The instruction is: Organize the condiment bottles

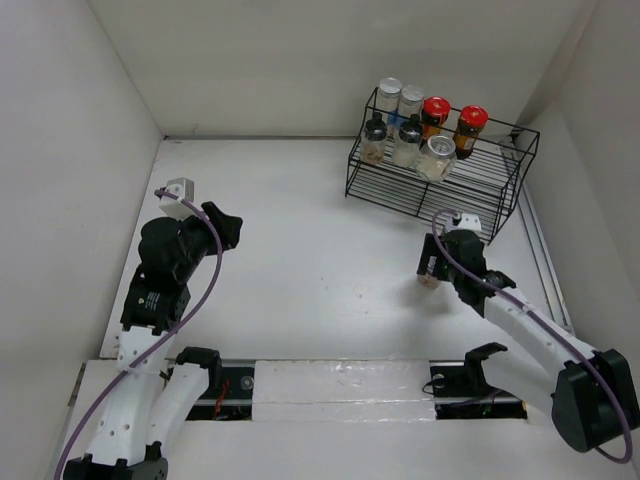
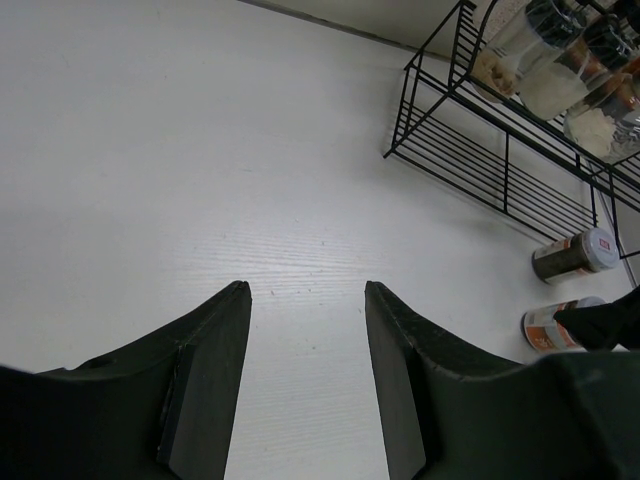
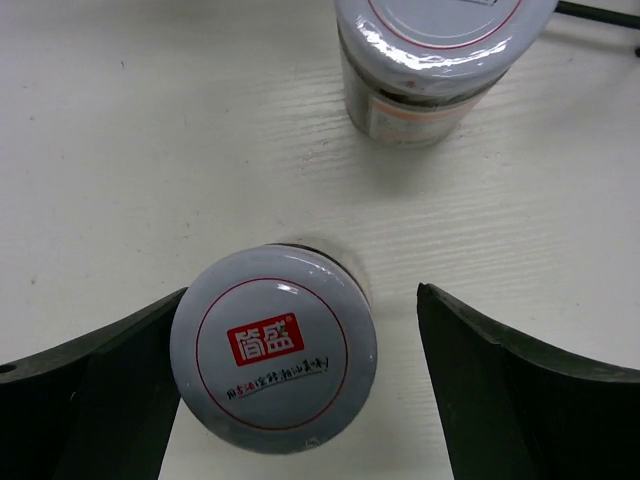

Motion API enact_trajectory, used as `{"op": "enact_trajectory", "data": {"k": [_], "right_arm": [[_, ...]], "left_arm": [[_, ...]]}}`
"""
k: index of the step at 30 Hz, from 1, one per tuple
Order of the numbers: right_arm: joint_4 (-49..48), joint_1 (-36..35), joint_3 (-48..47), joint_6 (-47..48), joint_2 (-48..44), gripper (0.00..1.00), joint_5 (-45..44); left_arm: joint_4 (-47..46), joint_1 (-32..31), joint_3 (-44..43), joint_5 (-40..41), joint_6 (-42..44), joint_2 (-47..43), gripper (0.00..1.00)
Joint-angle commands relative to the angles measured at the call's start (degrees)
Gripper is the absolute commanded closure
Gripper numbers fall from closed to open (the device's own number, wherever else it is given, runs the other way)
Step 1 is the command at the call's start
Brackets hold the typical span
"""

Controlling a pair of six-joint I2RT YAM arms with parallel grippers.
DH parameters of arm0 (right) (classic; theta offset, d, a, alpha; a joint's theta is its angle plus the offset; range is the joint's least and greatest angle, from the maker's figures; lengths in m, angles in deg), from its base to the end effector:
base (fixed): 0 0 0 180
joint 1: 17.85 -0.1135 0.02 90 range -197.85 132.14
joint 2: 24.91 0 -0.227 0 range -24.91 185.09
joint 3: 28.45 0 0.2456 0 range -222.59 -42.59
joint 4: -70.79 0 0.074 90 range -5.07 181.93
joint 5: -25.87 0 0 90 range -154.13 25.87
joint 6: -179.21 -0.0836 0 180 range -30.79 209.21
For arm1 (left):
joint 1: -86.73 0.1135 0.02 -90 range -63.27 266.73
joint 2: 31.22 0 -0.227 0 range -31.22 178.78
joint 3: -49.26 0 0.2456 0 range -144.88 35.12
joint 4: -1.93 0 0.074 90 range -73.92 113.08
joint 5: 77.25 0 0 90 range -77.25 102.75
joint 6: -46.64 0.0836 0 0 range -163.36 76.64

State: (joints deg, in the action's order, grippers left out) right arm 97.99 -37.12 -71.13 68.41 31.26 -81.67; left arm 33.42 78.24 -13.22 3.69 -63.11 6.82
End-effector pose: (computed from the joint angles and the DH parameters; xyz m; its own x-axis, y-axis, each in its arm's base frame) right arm 0.2434 0.0584 0.1446 -0.6105 0.1453 -0.7786 0.1260 0.9883 0.0856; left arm 0.2158 -0.0455 0.3358 -0.2157 -0.3052 -0.9275 0.2417 0.9037 -0.3536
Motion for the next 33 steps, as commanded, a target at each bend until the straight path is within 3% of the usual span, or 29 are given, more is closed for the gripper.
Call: {"op": "enact_trajectory", "data": {"k": [1,3,4,7,8,13,16,21,26,33], "right_arm": [[-5.67,-1.04,-1.79,-0.91,2.54,0.07,-0.30],[-6.20,-2.35,-2.31,-1.53,4.47,0.15,-0.92],[-6.20,-2.35,-2.32,-1.53,4.48,0.29,-0.92],[-4.81,-4.45,-3.27,-1.53,3.09,0.45,-1.53],[-3.49,-5.59,-4.15,-1.53,1.95,0.46,-3.88],[1.45,-11.14,-12.83,-1.10,-9.38,0.46,-8.03],[0.40,-8.61,-18.73,1.98,-10.11,0.46,-10.05],[-3.74,2.02,-31.20,7.86,-0.91,0.46,-6.12],[-6.63,12.65,-39.13,7.88,9.13,0.46,0.83],[-6.21,17.50,-47.23,9.02,20.65,0.46,4.80]], "left_arm": [[-2.58,0.41,-0.35,-1.05,0.59,-0.07,0.55],[-2.58,0.41,-0.35,-1.05,0.59,-0.07,0.55],[-2.58,0.41,-0.35,-1.05,0.59,-0.07,0.55],[-2.58,0.41,-0.35,-1.05,0.59,-0.07,0.55],[-2.58,0.41,-0.35,-1.05,0.59,-0.07,0.55],[-2.58,0.41,-0.35,-1.05,0.59,-0.07,0.55],[-2.58,0.41,0.17,-1.05,0.59,0.54,0.55],[-2.58,0.41,0.17,-0.44,0.59,-0.07,0.55],[-2.58,0.41,0.17,-1.05,0.59,-0.07,0.55],[-2.58,0.41,0.17,-1.14,0.59,-0.07,0.55]]}}
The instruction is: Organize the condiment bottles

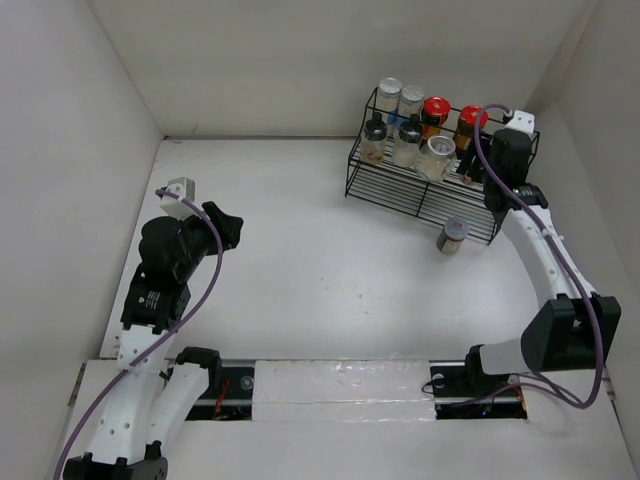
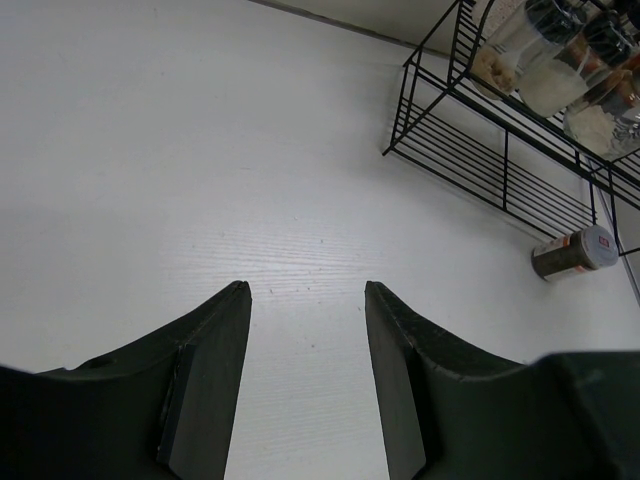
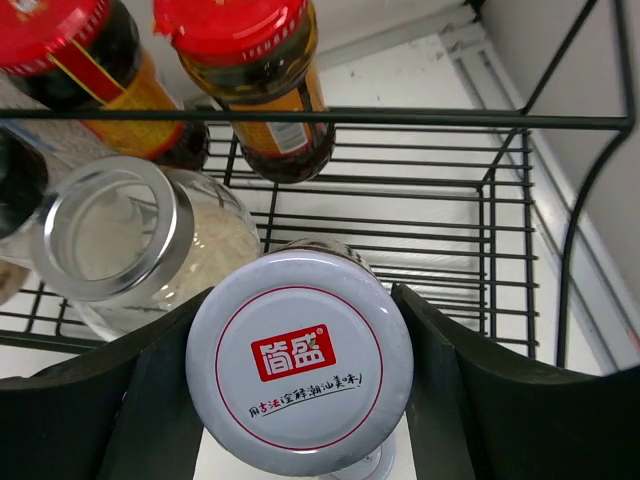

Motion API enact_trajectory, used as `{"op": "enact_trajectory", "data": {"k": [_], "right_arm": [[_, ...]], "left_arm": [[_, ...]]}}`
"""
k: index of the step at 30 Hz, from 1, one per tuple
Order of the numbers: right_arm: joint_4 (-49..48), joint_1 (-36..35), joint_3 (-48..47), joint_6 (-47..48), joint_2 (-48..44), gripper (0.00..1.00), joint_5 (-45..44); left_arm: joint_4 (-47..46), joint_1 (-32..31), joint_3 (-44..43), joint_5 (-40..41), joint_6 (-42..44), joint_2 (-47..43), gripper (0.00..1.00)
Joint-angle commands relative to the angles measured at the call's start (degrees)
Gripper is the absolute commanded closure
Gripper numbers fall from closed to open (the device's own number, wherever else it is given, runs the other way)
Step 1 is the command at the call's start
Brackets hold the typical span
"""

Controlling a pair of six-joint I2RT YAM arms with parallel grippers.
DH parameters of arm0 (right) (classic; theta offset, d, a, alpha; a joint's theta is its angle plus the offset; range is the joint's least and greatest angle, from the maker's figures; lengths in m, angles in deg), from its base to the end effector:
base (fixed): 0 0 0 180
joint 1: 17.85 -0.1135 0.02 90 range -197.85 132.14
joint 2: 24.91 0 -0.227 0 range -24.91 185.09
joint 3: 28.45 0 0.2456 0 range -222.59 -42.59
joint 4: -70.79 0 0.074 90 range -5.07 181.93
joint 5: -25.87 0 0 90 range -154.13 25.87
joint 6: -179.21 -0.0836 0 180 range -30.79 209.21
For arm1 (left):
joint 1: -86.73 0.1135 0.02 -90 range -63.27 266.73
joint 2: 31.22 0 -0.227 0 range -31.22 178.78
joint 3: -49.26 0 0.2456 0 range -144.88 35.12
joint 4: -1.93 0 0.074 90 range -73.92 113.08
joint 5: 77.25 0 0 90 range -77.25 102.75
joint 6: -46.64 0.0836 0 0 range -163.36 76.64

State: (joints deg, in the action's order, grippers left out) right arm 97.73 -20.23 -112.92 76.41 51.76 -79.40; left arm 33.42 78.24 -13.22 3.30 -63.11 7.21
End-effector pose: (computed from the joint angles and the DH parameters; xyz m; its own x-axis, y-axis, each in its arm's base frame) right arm 0.3577 -0.0072 0.3170 -0.2733 0.2026 -0.9404 0.2759 0.9530 0.1251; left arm 0.2171 -0.0463 0.3344 -0.2242 -0.3036 -0.9261 0.2453 0.9021 -0.3551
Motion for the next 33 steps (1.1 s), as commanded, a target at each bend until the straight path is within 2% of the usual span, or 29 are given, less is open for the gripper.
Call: {"op": "enact_trajectory", "data": {"k": [1,5,11,14,16,22,25,26,28,29,31,33], "right_arm": [[-5.94,0.61,-5.96,1.02,0.76,0.45,2.52],[-7.52,1.84,-5.17,1.54,4.53,0.35,4.81],[-7.35,2.37,-3.42,1.02,6.39,0.25,4.81],[-7.35,2.37,-2.89,0.50,5.26,0.07,4.02],[-7.35,2.89,-2.89,0.49,4.12,0.00,3.50],[-7.88,2.46,-0.79,-0.21,-2.99,0.00,4.02],[-8.57,-1.30,5.09,-0.21,-11.51,0.04,0.25],[-8.58,-2.36,9.63,-0.21,-16.06,0.05,-0.89],[-8.58,-4.56,15.28,-1.79,-20.30,0.16,-2.65],[-9.71,-4.57,21.40,-2.84,-22.24,0.18,-2.66],[-12.78,-5.36,27.67,-4.95,-26.03,0.16,-1.44],[-14.20,-6.15,33.12,-5.57,-25.17,0.09,-1.43]], "left_arm": [[-2.58,0.41,0.17,-0.74,0.59,-0.47,0.55],[-2.58,0.41,0.17,-0.74,0.59,-0.47,0.55],[-2.58,0.41,0.17,-0.74,0.59,-0.47,0.55],[-2.58,0.41,0.17,-0.21,0.59,-0.47,0.55],[-2.58,0.41,0.17,-0.21,0.59,-0.47,0.55],[-2.58,0.41,0.17,-0.21,0.59,-0.47,0.55],[-2.58,0.41,0.17,0.31,0.59,-0.99,0.55],[-2.58,0.41,0.17,0.31,0.59,-1.52,0.55],[-2.58,0.41,0.17,0.31,0.59,-1.52,0.55],[-2.58,0.41,0.17,-0.21,0.59,-1.52,0.55],[-2.58,0.41,0.17,-0.82,0.59,-1.00,0.55],[-2.58,0.41,0.17,-1.36,0.59,-0.99,0.55]]}}
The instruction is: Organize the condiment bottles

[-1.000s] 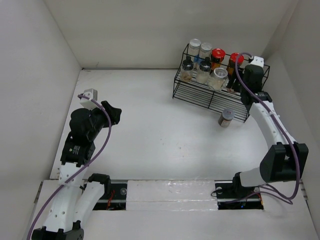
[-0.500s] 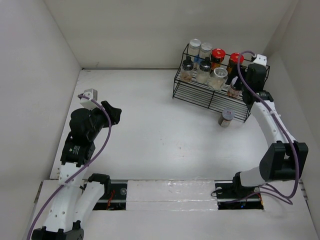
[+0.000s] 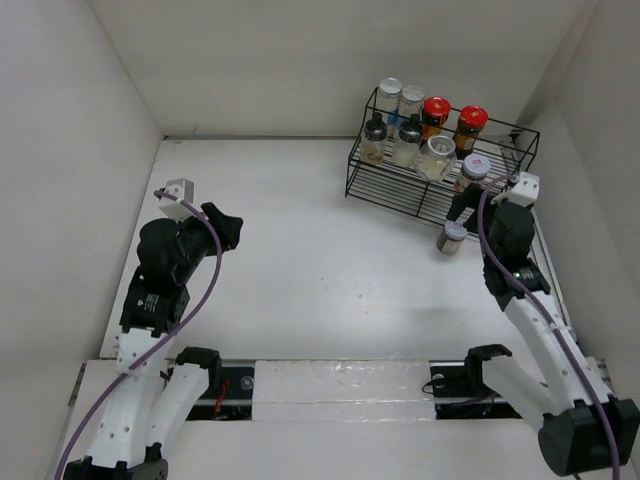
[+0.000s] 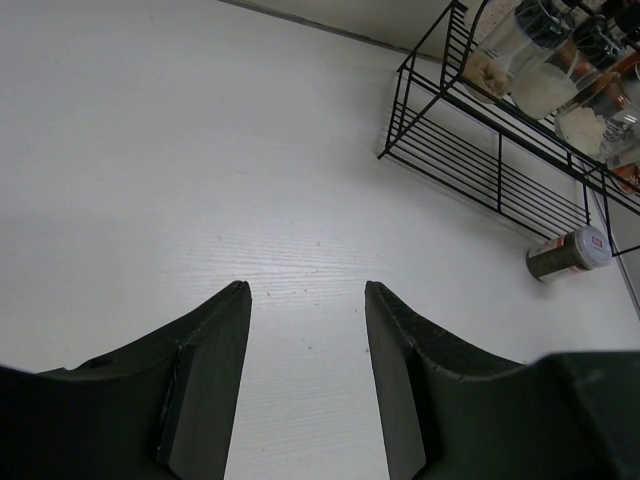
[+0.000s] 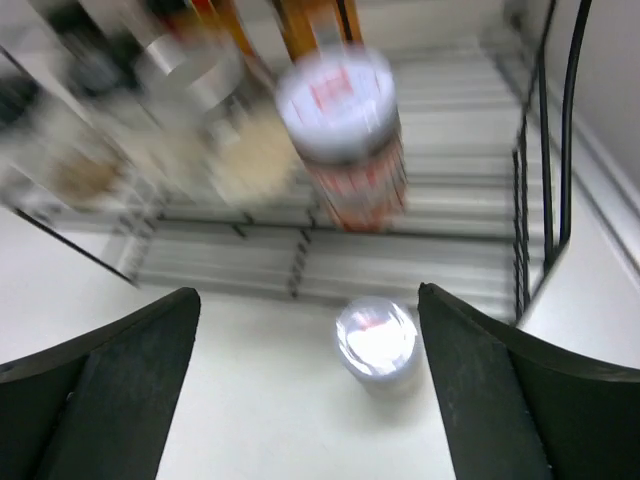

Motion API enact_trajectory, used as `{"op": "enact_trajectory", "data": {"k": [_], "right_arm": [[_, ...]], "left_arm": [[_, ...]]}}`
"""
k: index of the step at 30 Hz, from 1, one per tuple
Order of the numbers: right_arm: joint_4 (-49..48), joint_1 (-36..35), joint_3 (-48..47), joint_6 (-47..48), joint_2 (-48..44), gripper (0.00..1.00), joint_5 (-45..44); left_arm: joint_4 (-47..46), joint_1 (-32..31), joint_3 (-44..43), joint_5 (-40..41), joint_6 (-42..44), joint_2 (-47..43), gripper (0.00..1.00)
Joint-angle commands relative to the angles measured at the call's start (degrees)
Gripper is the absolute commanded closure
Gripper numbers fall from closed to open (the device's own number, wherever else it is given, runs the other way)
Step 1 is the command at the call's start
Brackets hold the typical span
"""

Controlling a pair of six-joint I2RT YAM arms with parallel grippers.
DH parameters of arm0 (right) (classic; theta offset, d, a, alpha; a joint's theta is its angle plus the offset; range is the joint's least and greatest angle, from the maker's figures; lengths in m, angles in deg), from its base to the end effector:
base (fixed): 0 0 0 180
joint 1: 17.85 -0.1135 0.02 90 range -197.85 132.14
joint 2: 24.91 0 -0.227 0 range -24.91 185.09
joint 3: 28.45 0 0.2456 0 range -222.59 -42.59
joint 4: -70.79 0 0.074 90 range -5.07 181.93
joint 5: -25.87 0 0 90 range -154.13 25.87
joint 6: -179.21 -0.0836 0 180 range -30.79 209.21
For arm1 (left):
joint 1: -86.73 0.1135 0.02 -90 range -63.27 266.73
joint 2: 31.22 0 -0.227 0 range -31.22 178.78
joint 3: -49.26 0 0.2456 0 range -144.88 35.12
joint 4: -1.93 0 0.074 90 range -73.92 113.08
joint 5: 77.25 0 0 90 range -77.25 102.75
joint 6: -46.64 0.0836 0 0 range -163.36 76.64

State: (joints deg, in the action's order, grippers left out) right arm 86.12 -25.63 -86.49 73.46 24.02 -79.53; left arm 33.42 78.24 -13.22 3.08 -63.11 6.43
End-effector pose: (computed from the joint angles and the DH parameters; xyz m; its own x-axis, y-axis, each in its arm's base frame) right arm 0.2676 0.0142 0.3068 -0.0677 0.2549 -0.9646 0.1553 0.9577 0.2422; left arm 0.2141 -0.0462 0.3372 -0.2129 -0.3050 -0.9282 0.2535 0.9002 -0.3540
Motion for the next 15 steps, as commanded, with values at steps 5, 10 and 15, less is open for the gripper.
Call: {"op": "enact_trajectory", "data": {"k": [5,10,15], "right_arm": [[-2.60,-0.76,7.95,-2.62,9.33,0.01,-3.41],[-4.71,2.14,4.98,-2.62,17.42,0.01,-0.69],[-4.71,3.20,0.75,-3.15,25.15,0.01,1.24]], "left_arm": [[-2.58,0.41,0.17,-0.62,0.59,-0.21,0.55],[-2.58,0.41,0.17,0.00,0.59,-0.21,0.55],[-2.58,0.41,0.17,-0.61,0.59,-0.21,0.55]]}}
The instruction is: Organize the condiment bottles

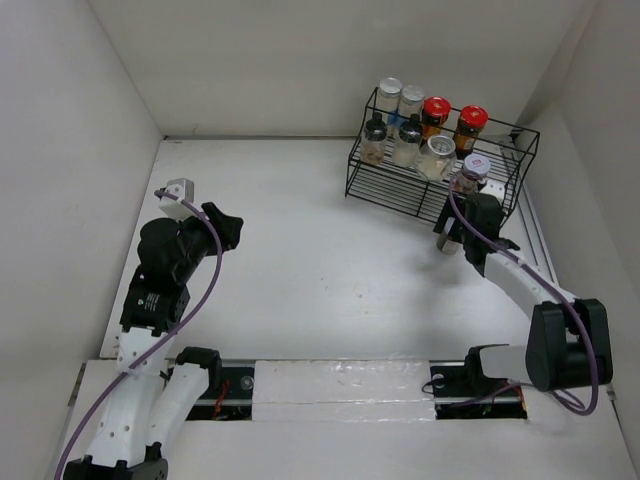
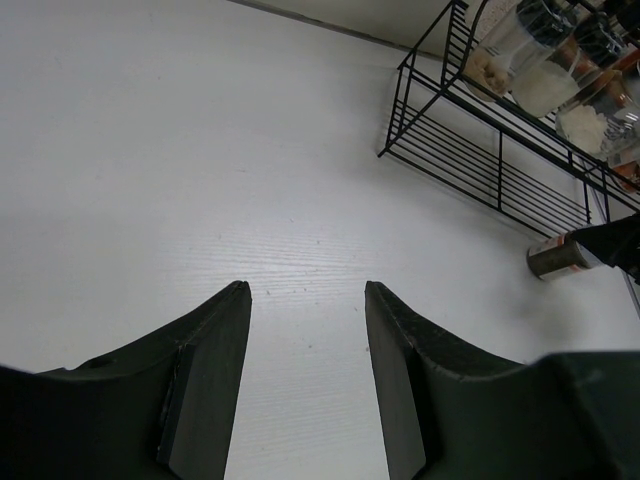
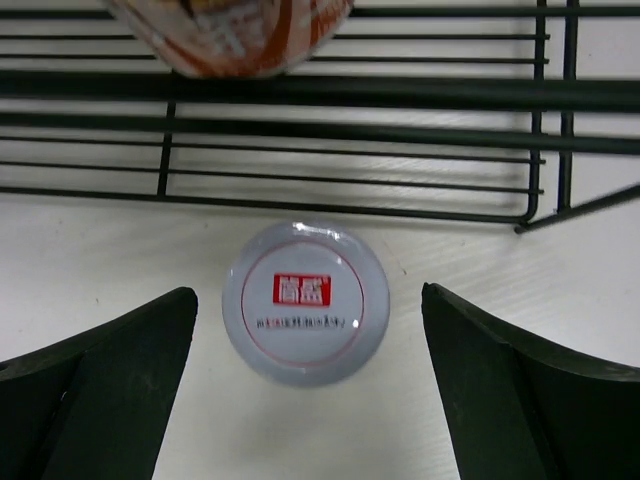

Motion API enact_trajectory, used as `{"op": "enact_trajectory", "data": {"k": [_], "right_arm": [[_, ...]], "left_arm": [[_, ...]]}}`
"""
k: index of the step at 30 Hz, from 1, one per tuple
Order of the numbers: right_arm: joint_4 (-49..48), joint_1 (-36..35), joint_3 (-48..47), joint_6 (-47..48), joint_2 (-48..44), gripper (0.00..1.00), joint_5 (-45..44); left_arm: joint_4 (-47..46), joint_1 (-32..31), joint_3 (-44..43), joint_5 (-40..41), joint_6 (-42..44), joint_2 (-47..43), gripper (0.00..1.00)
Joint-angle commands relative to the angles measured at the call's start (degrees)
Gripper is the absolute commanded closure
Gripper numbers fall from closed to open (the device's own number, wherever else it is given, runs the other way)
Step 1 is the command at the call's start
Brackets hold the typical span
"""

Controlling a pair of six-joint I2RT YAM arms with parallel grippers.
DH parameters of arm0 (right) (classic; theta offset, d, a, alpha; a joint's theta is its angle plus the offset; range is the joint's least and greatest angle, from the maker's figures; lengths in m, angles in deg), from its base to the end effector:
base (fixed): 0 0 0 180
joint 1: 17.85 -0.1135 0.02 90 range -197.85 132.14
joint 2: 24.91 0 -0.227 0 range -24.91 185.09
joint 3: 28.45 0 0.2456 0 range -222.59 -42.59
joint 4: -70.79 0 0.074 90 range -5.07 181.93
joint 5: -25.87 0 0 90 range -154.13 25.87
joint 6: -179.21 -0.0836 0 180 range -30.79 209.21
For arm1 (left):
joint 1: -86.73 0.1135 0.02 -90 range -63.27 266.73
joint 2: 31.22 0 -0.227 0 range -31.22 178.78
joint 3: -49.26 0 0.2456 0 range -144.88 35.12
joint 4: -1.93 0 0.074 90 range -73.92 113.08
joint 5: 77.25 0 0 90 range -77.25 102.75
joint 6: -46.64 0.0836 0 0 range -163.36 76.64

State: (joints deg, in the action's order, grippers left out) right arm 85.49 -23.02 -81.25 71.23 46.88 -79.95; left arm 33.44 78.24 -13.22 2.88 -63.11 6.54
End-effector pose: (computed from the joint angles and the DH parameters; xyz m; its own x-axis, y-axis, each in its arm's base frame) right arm 0.3106 0.0052 0.1635 -0.4825 0.2546 -0.8381 0.3029 0.9463 0.1130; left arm 0.2144 -0.0465 0.3367 -0.2161 -0.3043 -0.9277 0.2558 0.8993 -0.3546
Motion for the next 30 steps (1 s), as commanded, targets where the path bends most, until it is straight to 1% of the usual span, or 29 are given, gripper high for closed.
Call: {"op": "enact_trajectory", "data": {"k": [1,4,6,7,9,10,11,12,13,14,16,17,19,20,22,24,27,29,30], "right_arm": [[-4.07,1.38,-5.20,-0.92,3.52,0.01,1.66],[-3.28,2.27,-7.13,-0.92,6.87,0.02,3.86],[-3.28,2.80,-7.83,-1.45,8.53,0.06,4.65],[-3.28,2.80,-8.54,-1.45,8.54,0.11,5.17],[-2.76,2.80,-8.54,-1.45,9.07,0.15,5.18],[-2.75,3.32,-7.85,-1.97,9.07,0.26,5.70],[-2.75,3.32,-7.84,-1.97,9.07,0.34,6.32],[-2.75,3.32,-7.23,-1.97,8.46,0.39,6.32],[-2.75,3.32,-6.18,-1.97,7.50,0.41,6.32],[-2.75,2.71,-5.47,-1.97,6.71,0.47,6.32],[-2.75,0.96,-3.20,-1.97,4.60,0.48,6.85],[-2.75,0.25,-2.66,-1.97,1.98,0.51,6.85],[-0.66,-0.89,-2.05,-1.97,-1.63,0.51,6.85],[-0.12,-0.90,-2.04,-1.97,-6.26,0.51,6.85],[0.49,-1.42,-2.04,-1.97,-11.47,0.52,7.37],[2.51,-1.42,-5.45,-1.45,-17.70,0.52,7.38],[6.29,-0.02,-11.85,-0.66,-21.85,0.52,4.92],[6.91,1.90,-14.86,0.04,-21.87,0.52,3.78],[7.70,2.87,-18.00,0.05,-21.87,0.52,3.77]], "left_arm": [[-2.60,0.41,0.17,-0.41,0.59,-0.32,0.55],[-2.60,0.41,0.17,0.11,0.59,-0.32,0.55],[-2.60,0.41,0.17,0.11,0.59,-0.32,0.55],[-2.60,0.41,0.17,0.11,0.59,-0.32,0.55],[-2.60,0.41,0.17,0.11,0.59,-0.32,0.55],[-2.60,0.41,0.17,0.11,0.59,-0.32,0.55],[-2.60,0.41,0.17,0.11,0.59,-0.32,0.55],[-2.60,0.41,0.17,-0.41,0.59,-0.32,0.55],[-2.60,0.41,0.17,-0.41,0.59,-0.32,0.55],[-2.60,-0.12,0.17,-0.41,0.59,-0.32,0.55],[-2.60,-0.12,0.17,-0.41,0.59,-0.32,0.55],[-2.60,-0.12,0.17,-0.41,0.59,-0.32,0.55],[-2.60,-0.12,0.17,-0.41,0.59,-0.32,0.55],[-2.60,-0.12,0.17,-0.41,0.59,-0.32,0.55],[-2.60,-0.12,0.17,-0.41,0.59,-0.32,0.55],[-2.60,-0.12,0.17,-0.41,0.59,-0.32,0.55],[-2.60,-0.12,0.17,-0.41,0.59,-0.23,0.55],[-2.60,-0.12,0.17,-0.41,0.59,-0.23,0.55],[-2.60,-0.12,0.17,-0.41,0.59,-0.23,0.55]]}}
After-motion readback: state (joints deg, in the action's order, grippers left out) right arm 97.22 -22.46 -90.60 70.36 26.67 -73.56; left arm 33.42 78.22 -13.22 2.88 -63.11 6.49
